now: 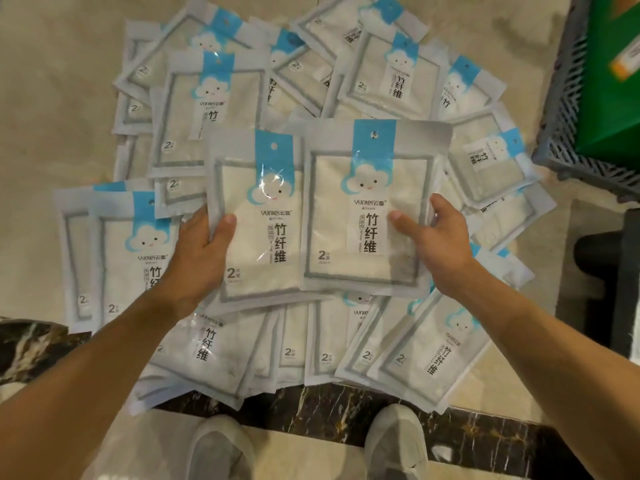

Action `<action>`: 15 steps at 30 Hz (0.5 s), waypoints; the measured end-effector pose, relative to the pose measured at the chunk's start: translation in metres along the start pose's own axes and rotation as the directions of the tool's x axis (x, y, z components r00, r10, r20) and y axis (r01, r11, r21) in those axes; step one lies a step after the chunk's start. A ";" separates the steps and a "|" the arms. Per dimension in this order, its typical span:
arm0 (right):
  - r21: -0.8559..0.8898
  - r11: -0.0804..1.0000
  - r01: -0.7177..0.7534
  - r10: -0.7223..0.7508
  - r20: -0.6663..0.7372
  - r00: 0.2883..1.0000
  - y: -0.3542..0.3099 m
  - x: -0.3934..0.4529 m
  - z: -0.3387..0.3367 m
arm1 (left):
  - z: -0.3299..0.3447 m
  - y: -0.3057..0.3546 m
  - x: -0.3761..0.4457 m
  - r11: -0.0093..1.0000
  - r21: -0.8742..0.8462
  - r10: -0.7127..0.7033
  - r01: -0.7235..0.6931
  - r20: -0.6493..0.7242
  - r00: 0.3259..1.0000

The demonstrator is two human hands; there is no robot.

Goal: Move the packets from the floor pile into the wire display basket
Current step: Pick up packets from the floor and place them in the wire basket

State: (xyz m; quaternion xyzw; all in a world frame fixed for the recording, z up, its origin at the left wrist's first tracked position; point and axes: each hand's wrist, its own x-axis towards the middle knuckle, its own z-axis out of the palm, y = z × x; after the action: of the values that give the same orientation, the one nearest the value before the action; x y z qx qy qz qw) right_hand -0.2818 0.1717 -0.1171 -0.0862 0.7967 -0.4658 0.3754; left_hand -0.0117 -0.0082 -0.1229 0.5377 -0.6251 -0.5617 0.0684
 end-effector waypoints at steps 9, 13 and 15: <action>0.244 0.954 -0.173 0.159 0.077 0.984 -0.082 -0.036 -0.028 | -0.060 0.076 -0.039 0.958 -0.261 -0.156 0.116 -0.140 0.978; 0.279 0.944 -0.176 0.147 0.120 0.982 -0.159 -0.057 -0.049 | -0.103 0.143 -0.066 0.898 -0.413 -0.222 0.151 -0.128 0.967; 0.284 0.945 -0.160 0.127 0.132 0.983 -0.208 -0.072 -0.058 | -0.128 0.185 -0.086 0.881 -0.449 -0.218 0.149 -0.106 0.970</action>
State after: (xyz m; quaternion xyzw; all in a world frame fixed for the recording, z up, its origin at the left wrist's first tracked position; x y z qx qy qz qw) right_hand -0.3145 0.1309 0.1048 0.0027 0.7006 -0.5447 0.4609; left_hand 0.0018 -0.0627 0.1110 0.6069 -0.4219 -0.6487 0.1815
